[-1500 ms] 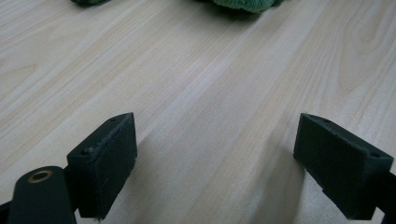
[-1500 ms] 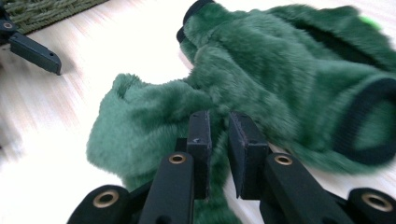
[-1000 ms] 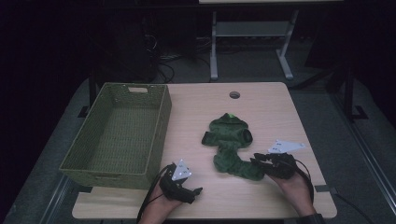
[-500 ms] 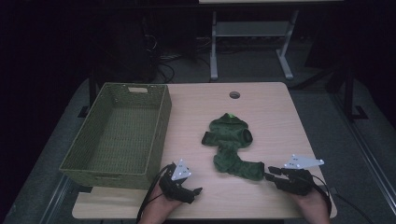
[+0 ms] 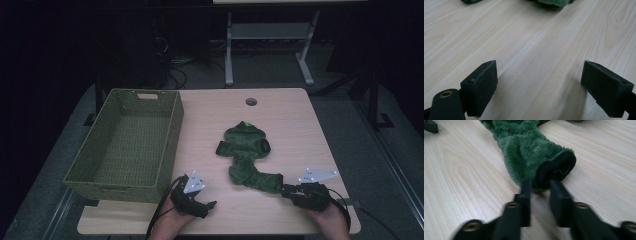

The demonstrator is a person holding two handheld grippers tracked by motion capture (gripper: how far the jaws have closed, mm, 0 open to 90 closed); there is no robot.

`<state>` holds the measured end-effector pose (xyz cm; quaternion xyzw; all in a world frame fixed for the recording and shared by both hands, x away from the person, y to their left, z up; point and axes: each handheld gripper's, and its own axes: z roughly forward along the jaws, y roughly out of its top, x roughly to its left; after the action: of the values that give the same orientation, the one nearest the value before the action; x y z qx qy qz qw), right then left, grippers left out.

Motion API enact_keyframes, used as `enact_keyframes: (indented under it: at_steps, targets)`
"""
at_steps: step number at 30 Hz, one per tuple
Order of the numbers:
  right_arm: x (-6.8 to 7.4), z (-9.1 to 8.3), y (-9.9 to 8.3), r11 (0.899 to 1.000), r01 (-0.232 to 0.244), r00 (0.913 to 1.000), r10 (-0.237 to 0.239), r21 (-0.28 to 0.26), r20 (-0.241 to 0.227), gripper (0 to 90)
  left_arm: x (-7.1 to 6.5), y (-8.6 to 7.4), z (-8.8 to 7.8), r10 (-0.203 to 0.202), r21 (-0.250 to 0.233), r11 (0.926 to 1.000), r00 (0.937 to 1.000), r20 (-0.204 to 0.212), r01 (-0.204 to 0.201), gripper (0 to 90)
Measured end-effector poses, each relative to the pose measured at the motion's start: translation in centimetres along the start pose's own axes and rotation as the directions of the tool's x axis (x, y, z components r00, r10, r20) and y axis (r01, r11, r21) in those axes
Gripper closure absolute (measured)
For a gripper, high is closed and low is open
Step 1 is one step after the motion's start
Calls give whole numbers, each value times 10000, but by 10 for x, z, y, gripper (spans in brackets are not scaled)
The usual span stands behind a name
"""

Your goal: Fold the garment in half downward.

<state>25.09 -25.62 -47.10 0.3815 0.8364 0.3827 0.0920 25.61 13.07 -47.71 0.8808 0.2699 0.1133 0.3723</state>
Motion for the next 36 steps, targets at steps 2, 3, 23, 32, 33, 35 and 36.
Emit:
enact_keyframes:
  at_steps: [2, 3, 23, 32, 33, 35, 36]
  targets:
    - [-1, -1, 1, 9999, 29, 10000, -30, -142, -68, 864, 0, 0, 0, -6, -3, 10000, 10000, 16, 6, 132]
    - [-1, -2, 1, 9999, 10, 9999, -12, -166, -125, 888, 0, 0, 0, -5, -2, 10000, 10000, 16, 5, 132]
    - [-1, 4, 7, 9999, 90, 9989, -94, -76, -461, 847, 0, 0, 0, -5, -3, 10000, 10000, 17, 5, 132]
    - [2, -11, 30, 9923, 808, 9952, -855, -935, -478, 850, 0, 0, 0, -2, -3, 10000, 10000, 20, 2, 132]
    - [3, -11, 33, 9912, 933, 9941, -980, -937, -469, 850, 0, 0, 0, -2, 2, 10000, 10000, 21, 2, 132]
    - [6, -11, 42, 9860, 1218, 9902, -1286, -1137, -543, 851, 0, 0, 0, 1, 3, 10000, 10000, 24, -1, 132]
    - [9, -11, 47, 9829, 1375, 9876, -1455, -1224, -592, 852, 0, 0, 0, 4, 1, 10000, 10000, 25, -4, 132]
